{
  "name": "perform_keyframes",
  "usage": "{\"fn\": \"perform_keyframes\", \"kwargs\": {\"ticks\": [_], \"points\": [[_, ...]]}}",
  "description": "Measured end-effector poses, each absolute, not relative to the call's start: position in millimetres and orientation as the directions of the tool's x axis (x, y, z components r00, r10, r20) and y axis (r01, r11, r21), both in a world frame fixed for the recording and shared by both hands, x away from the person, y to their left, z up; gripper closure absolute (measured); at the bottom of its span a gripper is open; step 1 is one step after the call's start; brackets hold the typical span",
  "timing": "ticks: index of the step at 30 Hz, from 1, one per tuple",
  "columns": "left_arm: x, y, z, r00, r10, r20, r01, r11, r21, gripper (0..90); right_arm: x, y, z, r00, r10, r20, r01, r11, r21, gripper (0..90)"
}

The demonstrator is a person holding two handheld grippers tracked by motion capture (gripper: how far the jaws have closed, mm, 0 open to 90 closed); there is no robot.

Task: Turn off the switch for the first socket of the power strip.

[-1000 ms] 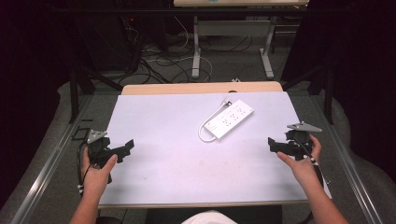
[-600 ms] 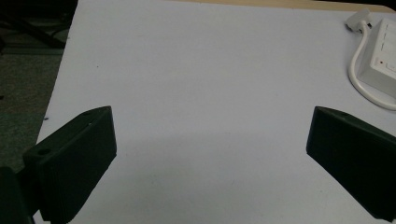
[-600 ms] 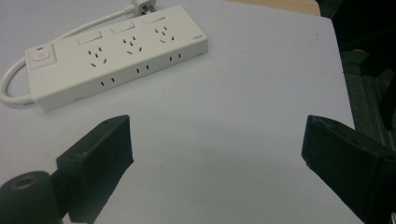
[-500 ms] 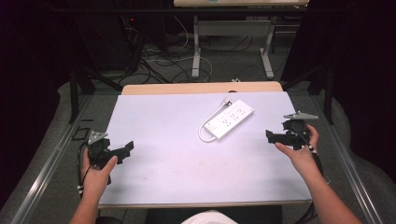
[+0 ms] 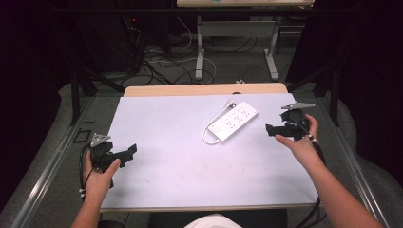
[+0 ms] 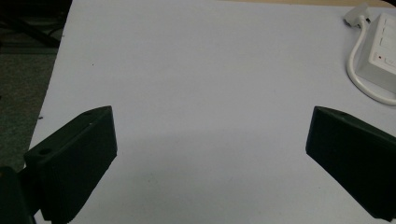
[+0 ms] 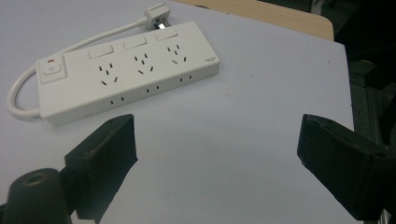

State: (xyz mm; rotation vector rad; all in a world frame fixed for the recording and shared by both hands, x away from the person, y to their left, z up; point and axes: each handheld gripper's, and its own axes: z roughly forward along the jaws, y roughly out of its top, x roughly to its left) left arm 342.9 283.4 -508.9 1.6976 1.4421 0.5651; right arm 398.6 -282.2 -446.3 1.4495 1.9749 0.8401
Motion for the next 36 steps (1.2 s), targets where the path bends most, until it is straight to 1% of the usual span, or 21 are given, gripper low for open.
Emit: {"fn": "perform_keyframes", "kwargs": {"ticks": [8, 13, 28, 36], "points": [[343, 283, -509, 0.249, 0.954, -0.166, 0.594, -0.015, 0.804, 1.7, 412, -271, -437, -0.306, 0.948, -0.091, 0.618, 0.271, 0.738, 11.7], [344, 282, -510, 0.25, 0.954, -0.164, 0.59, -0.016, 0.807, 1.7, 422, -264, -433, -0.324, 0.94, -0.104, 0.624, 0.295, 0.724, 14.5], [344, 284, -509, 0.248, 0.954, -0.165, 0.596, -0.016, 0.803, 1.8, 444, -242, -425, -0.343, 0.93, -0.134, 0.625, 0.333, 0.706, 15.2], [344, 284, -510, 0.249, 0.954, -0.165, 0.596, -0.017, 0.803, 1.8, 455, -228, -422, -0.364, 0.92, -0.147, 0.617, 0.356, 0.702, 17.1]]}}
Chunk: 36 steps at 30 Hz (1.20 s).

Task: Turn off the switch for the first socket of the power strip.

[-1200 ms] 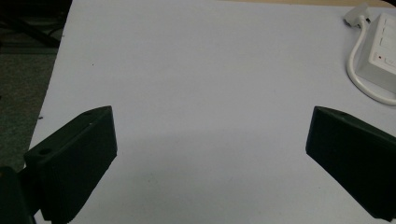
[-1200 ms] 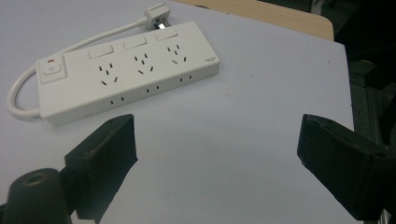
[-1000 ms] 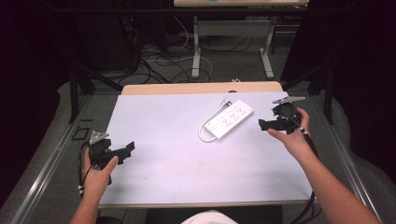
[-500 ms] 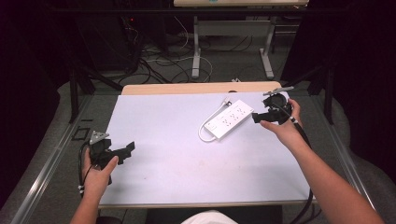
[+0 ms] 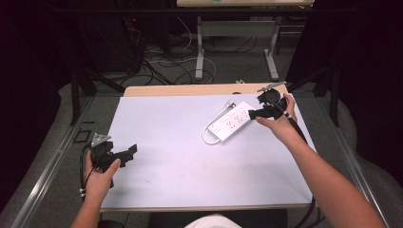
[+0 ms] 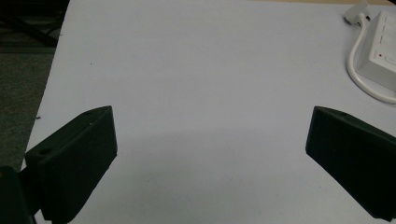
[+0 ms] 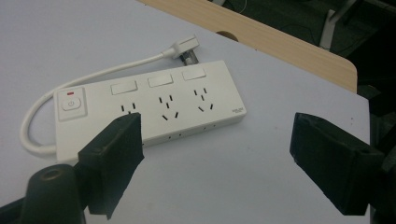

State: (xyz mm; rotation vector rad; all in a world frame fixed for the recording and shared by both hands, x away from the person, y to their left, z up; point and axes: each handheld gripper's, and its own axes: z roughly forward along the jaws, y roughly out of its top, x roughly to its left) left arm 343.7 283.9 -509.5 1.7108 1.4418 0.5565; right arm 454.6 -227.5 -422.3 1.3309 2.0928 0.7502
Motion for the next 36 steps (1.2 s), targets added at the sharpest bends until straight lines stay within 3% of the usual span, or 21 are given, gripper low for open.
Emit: {"fn": "perform_keyframes", "kwargs": {"ticks": [13, 36], "points": [[344, 284, -510, 0.252, 0.953, -0.167, 0.597, -0.017, 0.802, 1.9, 476, -212, -426, -0.367, 0.922, -0.128, 0.633, 0.348, 0.691, 26.5], [345, 283, -512, 0.256, 0.952, -0.17, 0.594, -0.016, 0.804, 2.2, 502, -180, -440, -0.265, 0.964, -0.033, 0.681, 0.211, 0.701, 28.7]]}}
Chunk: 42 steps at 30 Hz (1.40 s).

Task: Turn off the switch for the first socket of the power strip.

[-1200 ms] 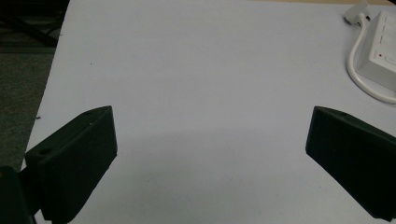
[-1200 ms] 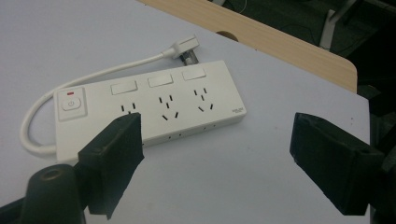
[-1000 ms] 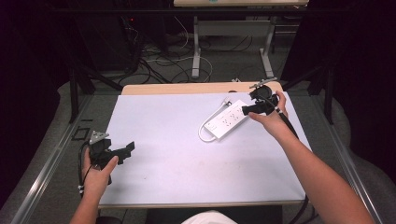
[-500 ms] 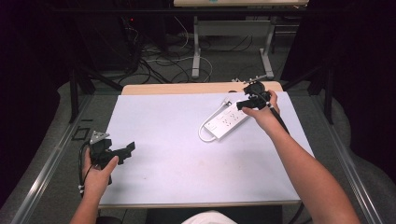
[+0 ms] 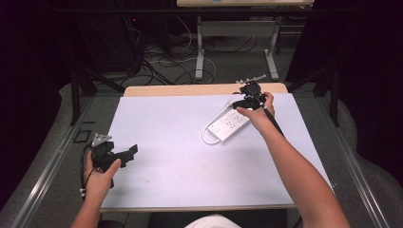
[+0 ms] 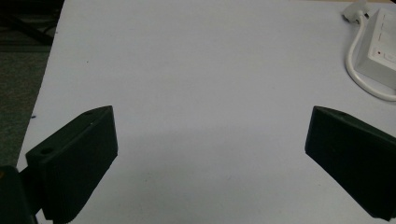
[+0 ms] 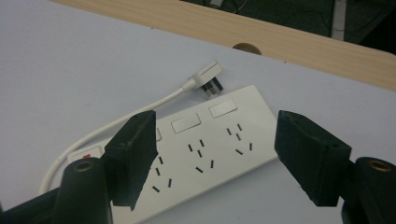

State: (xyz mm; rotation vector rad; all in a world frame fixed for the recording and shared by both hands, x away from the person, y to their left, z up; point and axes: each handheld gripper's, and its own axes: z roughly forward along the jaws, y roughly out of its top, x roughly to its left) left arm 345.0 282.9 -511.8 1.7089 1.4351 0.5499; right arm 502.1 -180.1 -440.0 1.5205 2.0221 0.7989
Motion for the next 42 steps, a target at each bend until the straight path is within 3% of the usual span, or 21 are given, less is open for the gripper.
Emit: {"fn": "perform_keyframes", "kwargs": {"ticks": [13, 27, 42], "points": [[346, 282, -512, 0.257, 0.952, -0.168, 0.594, -0.019, 0.804, 2.3, 503, -160, -448, -0.239, 0.971, 0.024, 0.699, 0.155, 0.698, 30.9], [346, 283, -512, 0.259, 0.951, -0.169, 0.593, -0.018, 0.805, 2.4, 502, -140, -460, -0.246, 0.968, 0.042, 0.689, 0.145, 0.71, 52.0], [346, 283, -512, 0.262, 0.95, -0.167, 0.597, -0.024, 0.802, 2.5, 505, -133, -472, -0.254, 0.965, 0.058, 0.702, 0.142, 0.698, 59.4]]}}
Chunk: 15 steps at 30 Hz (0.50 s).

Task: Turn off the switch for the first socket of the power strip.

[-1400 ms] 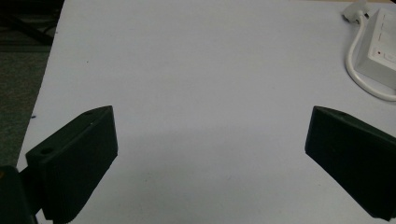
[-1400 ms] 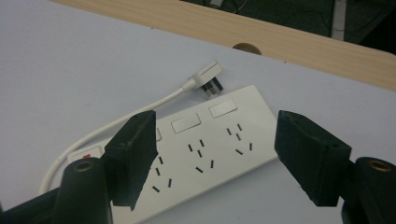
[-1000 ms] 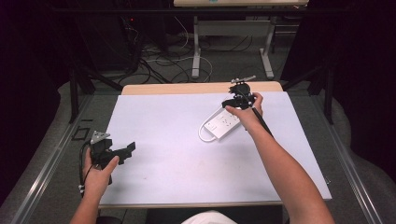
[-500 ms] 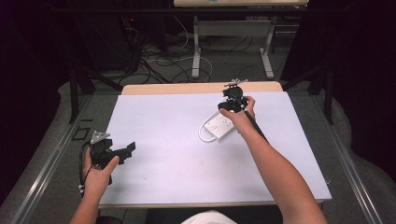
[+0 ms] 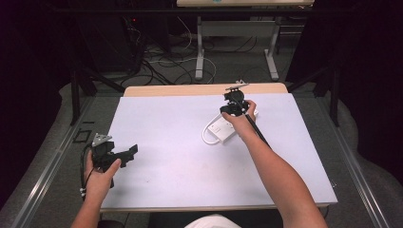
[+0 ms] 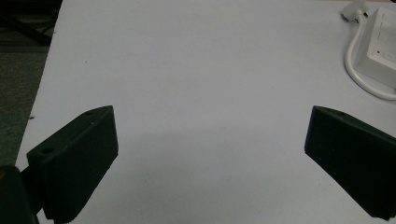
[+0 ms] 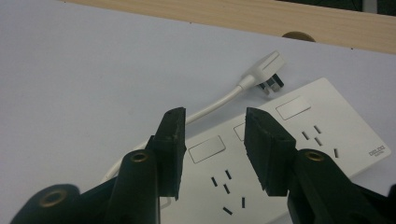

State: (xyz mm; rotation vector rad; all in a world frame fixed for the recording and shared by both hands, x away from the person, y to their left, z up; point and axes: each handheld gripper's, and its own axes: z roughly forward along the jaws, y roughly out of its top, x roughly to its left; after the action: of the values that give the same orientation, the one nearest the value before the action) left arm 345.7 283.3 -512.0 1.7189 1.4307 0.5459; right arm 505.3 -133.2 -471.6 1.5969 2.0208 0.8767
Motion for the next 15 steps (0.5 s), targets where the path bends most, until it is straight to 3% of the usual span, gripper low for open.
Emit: {"fn": "perform_keyframes", "kwargs": {"ticks": [15], "points": [[346, 283, -513, 0.265, 0.95, -0.165, 0.603, -0.029, 0.797, 2.6, 517, -134, -487, -0.248, 0.966, 0.067, 0.735, 0.143, 0.663, 70.0]]}}
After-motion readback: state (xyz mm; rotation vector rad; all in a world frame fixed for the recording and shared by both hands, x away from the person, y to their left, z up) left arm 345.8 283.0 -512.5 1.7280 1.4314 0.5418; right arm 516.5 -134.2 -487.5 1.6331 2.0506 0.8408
